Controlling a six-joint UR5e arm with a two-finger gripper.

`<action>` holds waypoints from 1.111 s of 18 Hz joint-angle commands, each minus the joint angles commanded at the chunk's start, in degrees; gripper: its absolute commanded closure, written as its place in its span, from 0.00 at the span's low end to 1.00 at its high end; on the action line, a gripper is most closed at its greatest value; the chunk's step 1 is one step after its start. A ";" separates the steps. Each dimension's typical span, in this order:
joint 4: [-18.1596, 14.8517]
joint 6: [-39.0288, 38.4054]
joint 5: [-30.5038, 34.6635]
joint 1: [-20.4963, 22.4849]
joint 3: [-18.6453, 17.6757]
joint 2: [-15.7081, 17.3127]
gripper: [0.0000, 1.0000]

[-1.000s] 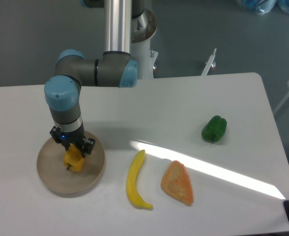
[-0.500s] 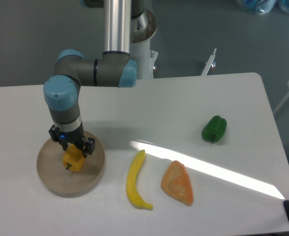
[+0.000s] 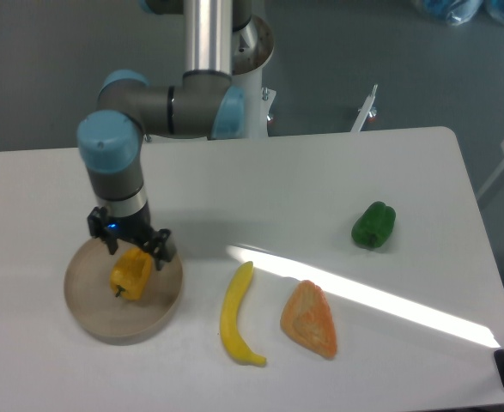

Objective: Place the yellow pepper on the plate

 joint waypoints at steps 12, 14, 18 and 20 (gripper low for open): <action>0.18 29.88 1.85 19.78 4.11 0.28 0.00; 0.18 34.02 1.93 21.19 5.87 -1.21 0.00; 0.18 41.32 2.02 23.57 8.69 -4.29 0.00; 0.18 43.26 2.02 24.19 9.74 -5.43 0.00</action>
